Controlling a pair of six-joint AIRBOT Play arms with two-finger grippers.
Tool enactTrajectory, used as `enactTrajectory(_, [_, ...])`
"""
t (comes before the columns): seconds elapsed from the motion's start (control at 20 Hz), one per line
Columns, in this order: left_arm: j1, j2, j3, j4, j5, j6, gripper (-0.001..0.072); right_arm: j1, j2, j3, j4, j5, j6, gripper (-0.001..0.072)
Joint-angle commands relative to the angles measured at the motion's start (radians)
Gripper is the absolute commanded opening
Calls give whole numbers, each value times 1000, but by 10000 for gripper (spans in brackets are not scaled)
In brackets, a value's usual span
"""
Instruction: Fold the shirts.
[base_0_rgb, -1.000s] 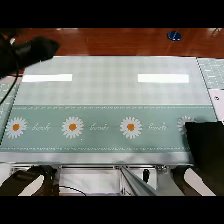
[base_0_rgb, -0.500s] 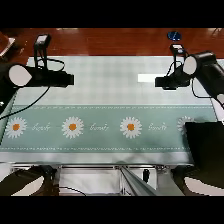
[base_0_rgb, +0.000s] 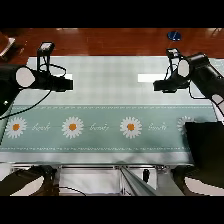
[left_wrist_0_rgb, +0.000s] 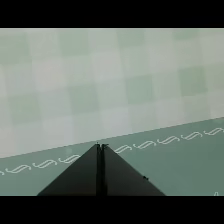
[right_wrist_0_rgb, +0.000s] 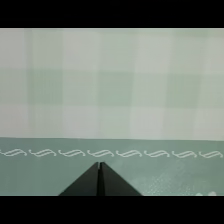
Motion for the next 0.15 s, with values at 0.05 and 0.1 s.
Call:
enactTrajectory(0.05, [0, -1, 0, 5, -5, -2, 14, 1, 0, 0, -3, 3, 2, 27])
enactTrajectory(0.1, [0, -1, 0, 5, -5, -2, 13, 1, 0, 0, -3, 3, 2, 27])
